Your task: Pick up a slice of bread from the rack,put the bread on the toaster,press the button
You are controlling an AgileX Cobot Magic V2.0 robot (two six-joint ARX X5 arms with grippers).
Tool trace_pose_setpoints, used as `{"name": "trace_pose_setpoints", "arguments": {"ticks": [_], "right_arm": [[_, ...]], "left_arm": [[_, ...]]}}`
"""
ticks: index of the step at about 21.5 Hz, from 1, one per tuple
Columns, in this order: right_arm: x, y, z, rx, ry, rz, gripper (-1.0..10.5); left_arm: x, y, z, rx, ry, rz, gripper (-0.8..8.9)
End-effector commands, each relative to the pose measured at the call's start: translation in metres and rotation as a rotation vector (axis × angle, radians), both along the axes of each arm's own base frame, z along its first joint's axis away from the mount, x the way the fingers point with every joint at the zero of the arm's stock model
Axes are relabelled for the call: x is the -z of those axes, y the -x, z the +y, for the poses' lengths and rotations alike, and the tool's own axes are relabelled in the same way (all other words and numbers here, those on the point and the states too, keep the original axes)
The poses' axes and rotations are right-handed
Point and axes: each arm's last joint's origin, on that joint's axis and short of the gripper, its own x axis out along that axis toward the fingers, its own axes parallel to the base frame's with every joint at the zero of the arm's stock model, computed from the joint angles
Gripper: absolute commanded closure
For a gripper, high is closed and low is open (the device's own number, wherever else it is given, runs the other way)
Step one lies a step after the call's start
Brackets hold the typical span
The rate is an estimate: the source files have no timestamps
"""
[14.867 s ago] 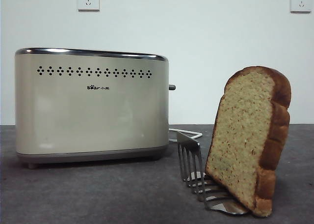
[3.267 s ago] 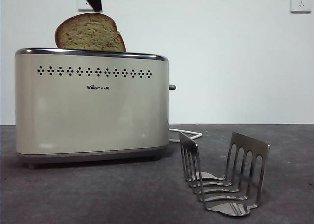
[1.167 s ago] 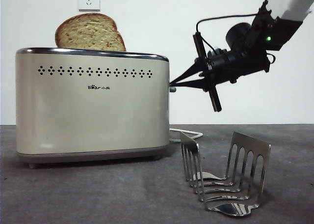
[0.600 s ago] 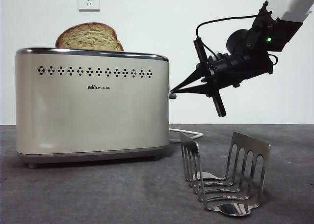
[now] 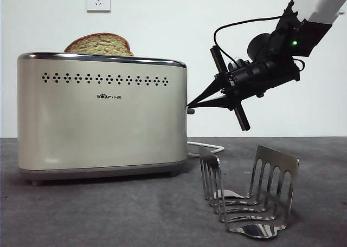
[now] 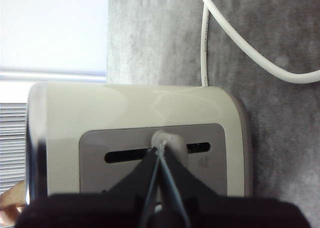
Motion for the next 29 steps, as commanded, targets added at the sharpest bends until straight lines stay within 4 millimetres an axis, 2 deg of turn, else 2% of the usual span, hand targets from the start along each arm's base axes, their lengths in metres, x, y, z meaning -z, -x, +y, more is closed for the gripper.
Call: {"name": "trace_pose_setpoints", "arguments": {"ticks": [1, 12, 29], "right_arm": [[0.017, 0.001, 0.003, 0.003, 0.034, 0.036, 9.5], [0.043, 0.003, 0.004, 0.028, 0.144, 0.108, 9.5], [0.046, 0.007, 0.003, 0.029, 0.183, 0.132, 9.5]], "left_arm": [[0.001, -0.001, 0.0, -0.011, 0.004, 0.004, 8.18], [0.001, -0.001, 0.0, -0.011, 0.004, 0.004, 8.18], [0.001, -0.001, 0.0, -0.011, 0.003, 0.005, 8.18]]}}
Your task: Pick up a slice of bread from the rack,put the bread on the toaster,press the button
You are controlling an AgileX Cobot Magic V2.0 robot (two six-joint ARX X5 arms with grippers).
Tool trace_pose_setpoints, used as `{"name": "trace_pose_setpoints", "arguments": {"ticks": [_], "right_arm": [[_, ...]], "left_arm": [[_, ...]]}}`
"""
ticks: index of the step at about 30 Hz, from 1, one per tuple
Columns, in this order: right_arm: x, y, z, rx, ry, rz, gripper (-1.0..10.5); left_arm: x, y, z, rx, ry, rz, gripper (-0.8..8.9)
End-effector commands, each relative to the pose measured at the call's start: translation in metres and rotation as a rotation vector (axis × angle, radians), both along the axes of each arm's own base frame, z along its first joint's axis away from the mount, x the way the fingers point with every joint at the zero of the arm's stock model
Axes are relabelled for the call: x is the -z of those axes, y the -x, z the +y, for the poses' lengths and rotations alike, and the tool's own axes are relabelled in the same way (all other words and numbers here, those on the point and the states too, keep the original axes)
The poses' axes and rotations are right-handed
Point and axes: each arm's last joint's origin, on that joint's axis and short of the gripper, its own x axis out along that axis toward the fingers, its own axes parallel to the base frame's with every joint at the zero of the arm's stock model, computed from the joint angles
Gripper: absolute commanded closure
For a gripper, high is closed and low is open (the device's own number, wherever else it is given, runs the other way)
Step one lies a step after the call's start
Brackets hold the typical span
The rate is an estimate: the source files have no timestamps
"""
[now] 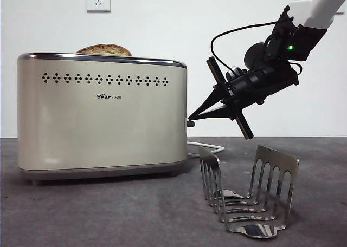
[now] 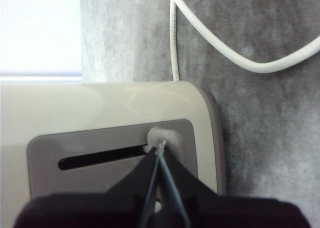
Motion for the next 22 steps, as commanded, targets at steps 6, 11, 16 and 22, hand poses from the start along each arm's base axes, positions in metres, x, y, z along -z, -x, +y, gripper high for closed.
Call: {"name": "trace_pose_setpoints", "arguments": {"ticks": [6, 11, 16, 22], "right_arm": [[0.0302, 0.0063, -0.0001, 0.021, 0.086, 0.096, 9.5], [0.0314, 0.0078, -0.0008, 0.027, 0.103, 0.115, 9.5], [0.0312, 0.0074, -0.0007, 0.027, 0.102, 0.11, 9.5], [0.0312, 0.0074, -0.0007, 0.027, 0.102, 0.11, 9.5]], "left_arm": [[0.0014, -0.0012, -0.0002, -0.011, 0.003, 0.006, 8.17], [0.0014, -0.0012, -0.0002, -0.011, 0.004, 0.006, 8.18], [0.0014, -0.0012, -0.0002, -0.011, 0.004, 0.006, 8.18], [0.0014, -0.0011, -0.0002, -0.011, 0.003, 0.007, 8.18]]}}
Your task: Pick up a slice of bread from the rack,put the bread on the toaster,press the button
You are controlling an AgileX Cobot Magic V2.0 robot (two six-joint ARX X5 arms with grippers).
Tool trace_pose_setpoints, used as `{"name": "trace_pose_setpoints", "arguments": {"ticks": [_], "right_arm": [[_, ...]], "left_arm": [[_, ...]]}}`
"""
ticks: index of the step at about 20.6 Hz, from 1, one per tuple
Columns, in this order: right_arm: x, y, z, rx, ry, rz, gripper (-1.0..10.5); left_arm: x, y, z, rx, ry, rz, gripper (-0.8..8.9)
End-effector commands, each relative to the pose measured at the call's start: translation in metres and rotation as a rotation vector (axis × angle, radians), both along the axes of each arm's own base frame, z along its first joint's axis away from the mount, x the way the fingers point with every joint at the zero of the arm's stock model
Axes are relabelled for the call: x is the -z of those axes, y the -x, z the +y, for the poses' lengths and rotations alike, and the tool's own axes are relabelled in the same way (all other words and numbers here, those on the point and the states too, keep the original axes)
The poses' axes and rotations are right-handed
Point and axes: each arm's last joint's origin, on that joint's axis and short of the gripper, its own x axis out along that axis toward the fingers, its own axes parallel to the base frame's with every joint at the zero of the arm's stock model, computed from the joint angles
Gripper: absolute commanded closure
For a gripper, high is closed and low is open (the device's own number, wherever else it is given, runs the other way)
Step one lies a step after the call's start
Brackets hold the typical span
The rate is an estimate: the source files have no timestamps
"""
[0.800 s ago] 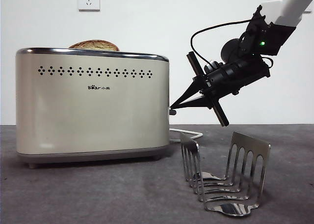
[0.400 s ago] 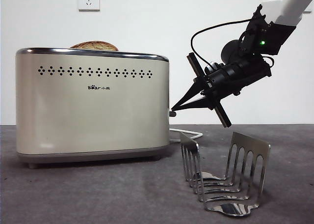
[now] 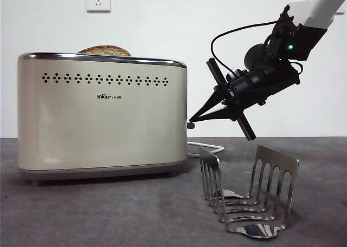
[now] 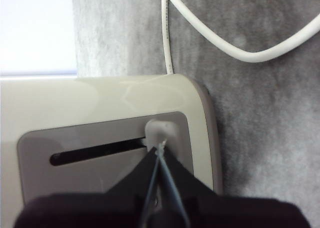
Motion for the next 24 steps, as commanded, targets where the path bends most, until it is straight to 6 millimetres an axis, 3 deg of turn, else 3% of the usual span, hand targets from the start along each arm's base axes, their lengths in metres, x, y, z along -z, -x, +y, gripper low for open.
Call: {"name": "trace_pose_setpoints", "arguments": {"ticks": [1, 9, 13, 19, 24], "right_arm": [[0.03, 0.005, 0.0, 0.023, 0.084, 0.078, 9.5], [0.026, 0.001, 0.002, 0.034, 0.048, 0.057, 9.5], [0.012, -0.004, 0.003, 0.015, 0.012, 0.035, 9.5], [-0.047, -0.002, 0.012, -0.023, 0.052, -0.048, 9.5], [-0.126, 0.027, 0.01, 0.022, 0.224, -0.209, 9.5]], "left_arm": [[0.001, -0.001, 0.0, -0.011, 0.004, 0.005, 8.18], [0.001, -0.001, 0.0, -0.01, 0.004, 0.005, 8.18], [0.001, -0.001, 0.0, -0.01, 0.004, 0.005, 8.18], [0.001, -0.001, 0.0, -0.006, 0.001, 0.003, 8.17], [0.001, -0.001, 0.0, -0.004, 0.0, 0.002, 8.17]]}}
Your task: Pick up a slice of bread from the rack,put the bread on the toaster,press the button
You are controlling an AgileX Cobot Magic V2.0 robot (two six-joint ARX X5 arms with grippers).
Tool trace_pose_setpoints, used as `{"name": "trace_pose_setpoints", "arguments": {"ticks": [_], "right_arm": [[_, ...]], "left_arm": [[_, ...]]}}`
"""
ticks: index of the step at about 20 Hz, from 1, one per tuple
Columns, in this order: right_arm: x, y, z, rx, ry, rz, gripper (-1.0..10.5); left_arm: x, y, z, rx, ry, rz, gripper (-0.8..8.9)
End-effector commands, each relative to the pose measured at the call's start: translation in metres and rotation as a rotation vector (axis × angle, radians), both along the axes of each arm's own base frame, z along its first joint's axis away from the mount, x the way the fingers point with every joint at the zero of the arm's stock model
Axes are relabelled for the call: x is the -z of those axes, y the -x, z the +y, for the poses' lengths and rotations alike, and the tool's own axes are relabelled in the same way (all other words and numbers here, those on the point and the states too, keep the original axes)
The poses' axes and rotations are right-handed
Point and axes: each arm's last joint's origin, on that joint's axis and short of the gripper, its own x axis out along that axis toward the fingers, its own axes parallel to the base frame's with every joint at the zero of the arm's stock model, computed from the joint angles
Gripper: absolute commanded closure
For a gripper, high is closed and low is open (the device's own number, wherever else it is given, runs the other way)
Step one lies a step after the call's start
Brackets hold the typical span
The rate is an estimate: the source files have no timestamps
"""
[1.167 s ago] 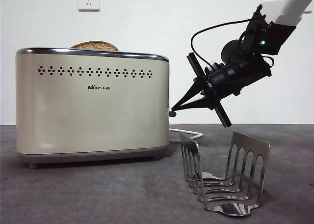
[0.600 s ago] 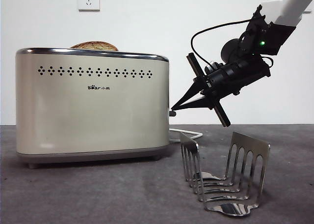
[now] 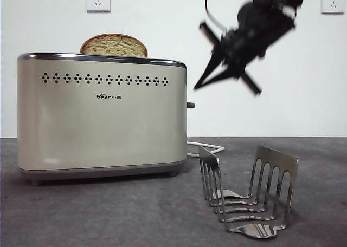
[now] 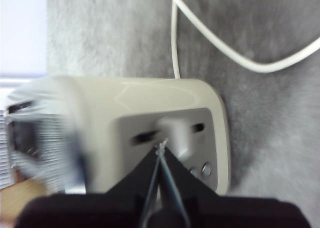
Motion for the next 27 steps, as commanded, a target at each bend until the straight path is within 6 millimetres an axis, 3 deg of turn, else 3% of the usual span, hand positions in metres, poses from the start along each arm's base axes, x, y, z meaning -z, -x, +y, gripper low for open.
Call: {"name": "trace_pose_setpoints", "arguments": {"ticks": [1, 4, 9, 14, 19, 24, 27], "right_arm": [[-0.042, 0.019, -0.004, 0.015, 0.071, -0.119, 9.5], [-0.095, 0.062, -0.016, 0.078, 0.18, -0.233, 9.5], [-0.167, 0.158, -0.042, 0.207, 0.44, -0.43, 9.5], [-0.203, 0.231, -0.071, 0.316, 0.493, -0.543, 9.5], [-0.205, 0.257, -0.087, 0.419, 0.648, -0.536, 9.5], [-0.197, 0.252, -0.086, 0.402, 0.716, -0.472, 9.5], [-0.195, 0.248, -0.084, 0.401, 0.729, -0.463, 9.5]], "left_arm": [[0.001, -0.001, 0.0, -0.004, 0.001, 0.002, 8.17], [0.001, -0.001, 0.0, -0.004, 0.001, 0.001, 8.17], [0.001, -0.002, -0.001, -0.004, -0.001, 0.005, 8.17], [0.003, -0.005, -0.003, -0.004, -0.009, 0.016, 8.17], [0.004, -0.007, -0.004, -0.005, -0.013, 0.023, 8.17], [0.005, -0.001, 0.012, -0.076, 0.005, 0.001, 8.17], [0.027, 0.006, 0.031, -0.167, 0.084, -0.063, 8.17]]}}
